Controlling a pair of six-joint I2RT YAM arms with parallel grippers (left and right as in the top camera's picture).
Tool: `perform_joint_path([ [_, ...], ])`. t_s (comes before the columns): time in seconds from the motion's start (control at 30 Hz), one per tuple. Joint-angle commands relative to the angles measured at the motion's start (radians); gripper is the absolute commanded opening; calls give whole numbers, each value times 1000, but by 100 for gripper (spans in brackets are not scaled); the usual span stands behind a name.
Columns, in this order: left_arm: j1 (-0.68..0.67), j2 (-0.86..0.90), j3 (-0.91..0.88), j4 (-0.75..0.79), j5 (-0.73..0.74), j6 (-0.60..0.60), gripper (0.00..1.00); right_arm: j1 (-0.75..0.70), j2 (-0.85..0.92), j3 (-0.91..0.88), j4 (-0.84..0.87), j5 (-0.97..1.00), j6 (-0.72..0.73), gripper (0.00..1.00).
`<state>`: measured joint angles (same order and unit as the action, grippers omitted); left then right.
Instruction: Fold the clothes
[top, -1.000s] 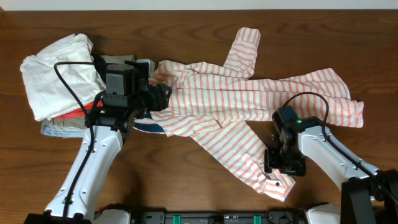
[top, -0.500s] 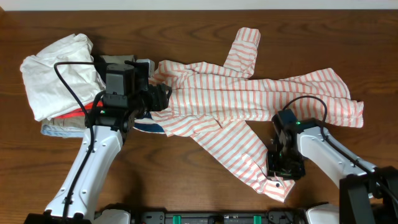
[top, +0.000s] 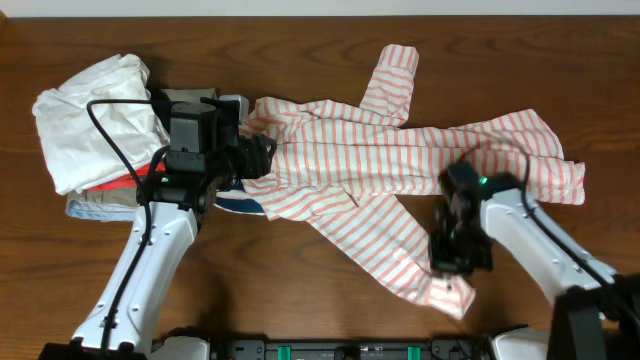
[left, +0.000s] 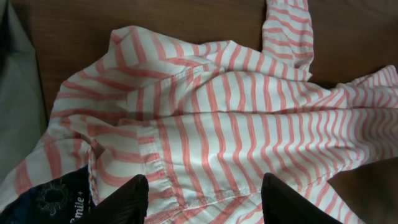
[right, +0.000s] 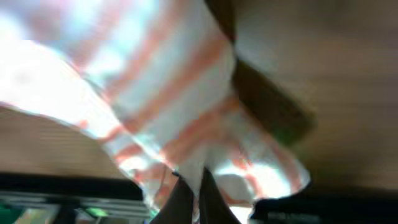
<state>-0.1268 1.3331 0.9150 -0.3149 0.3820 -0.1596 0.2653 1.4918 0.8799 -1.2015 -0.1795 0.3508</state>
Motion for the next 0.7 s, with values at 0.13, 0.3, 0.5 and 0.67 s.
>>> perform_joint_path([
  [0.13,2,6,1,0,-8,9,59,8,-100,309,-55,188,-19,1],
  [0.3,2,6,1,9,-8,9,59,-21,-100,410,-11,301,-26,1],
  [0.5,2,6,1,9,-8,9,59,-43,-100,475,111,299,-98,1],
  [0.67,2,6,1,9,-8,10,59,-46,-100,595,129,316,-150,1],
])
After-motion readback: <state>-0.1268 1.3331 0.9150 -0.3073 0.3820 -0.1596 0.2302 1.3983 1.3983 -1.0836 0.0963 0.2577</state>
